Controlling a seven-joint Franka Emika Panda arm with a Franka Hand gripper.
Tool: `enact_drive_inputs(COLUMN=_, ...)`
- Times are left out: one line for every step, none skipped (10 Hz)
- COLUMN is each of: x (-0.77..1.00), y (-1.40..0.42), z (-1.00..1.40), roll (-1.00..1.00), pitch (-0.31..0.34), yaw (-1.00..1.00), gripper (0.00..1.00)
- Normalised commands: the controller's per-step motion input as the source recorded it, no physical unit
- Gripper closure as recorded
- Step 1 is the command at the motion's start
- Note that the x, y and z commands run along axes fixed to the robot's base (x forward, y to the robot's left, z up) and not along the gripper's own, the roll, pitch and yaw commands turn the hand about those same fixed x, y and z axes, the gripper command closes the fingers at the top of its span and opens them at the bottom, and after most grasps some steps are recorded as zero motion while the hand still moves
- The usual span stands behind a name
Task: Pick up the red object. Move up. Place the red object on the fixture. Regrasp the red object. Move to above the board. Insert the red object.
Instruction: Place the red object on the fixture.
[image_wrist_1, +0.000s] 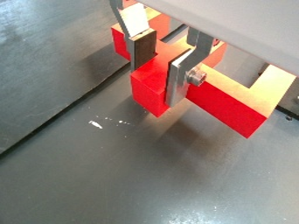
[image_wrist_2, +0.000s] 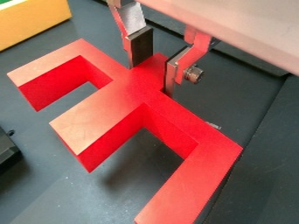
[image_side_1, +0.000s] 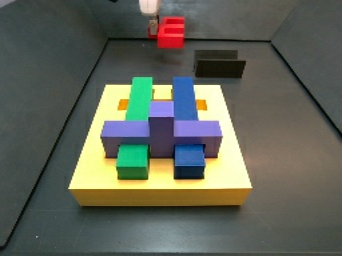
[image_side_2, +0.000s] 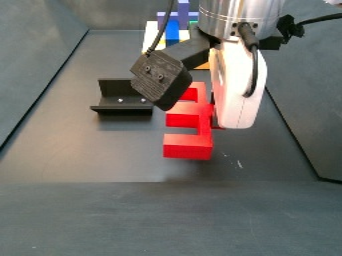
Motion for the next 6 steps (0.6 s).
enact_drive_inputs(x=0.04, y=0.0, z=0.0, roll=-0.1, pitch=0.0, yaw=0.0, gripper=1.0)
enact_drive_inputs(x=0.17, y=0.0, z=-0.02, roll=-0.24, pitch=-0.006, yaw=0.09, gripper=1.0)
enact_drive_inputs(x=0.49, y=-0.11, z=-0.03, roll=-0.28, pitch=0.043, yaw=0.4, gripper=1.0)
enact_drive_inputs(x=0.62, y=-0.3, z=0.0, roll=-0.29, pitch=0.211, yaw=0.44, gripper=1.0)
enact_drive_inputs(x=0.48, y=-0.31, z=0.03, roll=-0.27, pitch=0.177, yaw=0.52, gripper=1.0)
enact_drive_inputs(x=0.41, y=-0.29, z=0.05, roll=-0.28, pitch=0.151, yaw=0.58, gripper=1.0)
